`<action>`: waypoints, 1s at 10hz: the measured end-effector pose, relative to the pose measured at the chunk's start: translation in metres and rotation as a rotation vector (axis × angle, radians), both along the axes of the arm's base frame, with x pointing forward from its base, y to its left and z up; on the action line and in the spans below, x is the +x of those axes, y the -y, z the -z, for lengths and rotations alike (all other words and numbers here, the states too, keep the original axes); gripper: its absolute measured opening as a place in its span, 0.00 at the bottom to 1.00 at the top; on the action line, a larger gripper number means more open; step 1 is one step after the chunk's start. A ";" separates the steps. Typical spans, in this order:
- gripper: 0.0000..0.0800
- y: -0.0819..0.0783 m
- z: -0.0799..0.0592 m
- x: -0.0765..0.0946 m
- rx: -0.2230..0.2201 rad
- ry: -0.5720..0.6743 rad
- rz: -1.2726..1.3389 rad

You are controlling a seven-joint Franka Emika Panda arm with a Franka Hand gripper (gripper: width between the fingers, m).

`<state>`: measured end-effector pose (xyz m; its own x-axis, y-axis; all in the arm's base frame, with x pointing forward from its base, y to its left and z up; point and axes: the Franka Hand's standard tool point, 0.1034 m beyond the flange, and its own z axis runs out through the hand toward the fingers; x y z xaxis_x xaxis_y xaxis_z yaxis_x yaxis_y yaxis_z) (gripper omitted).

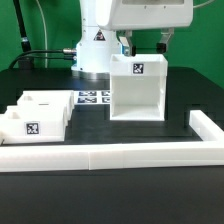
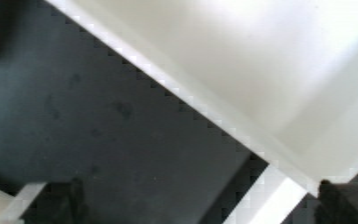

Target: Assemble drawer

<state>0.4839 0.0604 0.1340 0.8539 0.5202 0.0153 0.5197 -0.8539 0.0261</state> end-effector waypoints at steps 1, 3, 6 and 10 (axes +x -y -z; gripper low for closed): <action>0.81 0.000 0.000 0.000 0.000 0.000 0.000; 0.81 0.000 0.000 -0.001 0.000 -0.001 0.001; 0.81 -0.013 0.004 -0.036 0.005 0.007 0.378; 0.81 -0.029 0.011 -0.047 0.036 -0.048 0.515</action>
Offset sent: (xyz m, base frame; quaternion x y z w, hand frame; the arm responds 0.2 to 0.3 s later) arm -0.0281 -0.0112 0.0022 -0.0337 0.0442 0.1726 0.9834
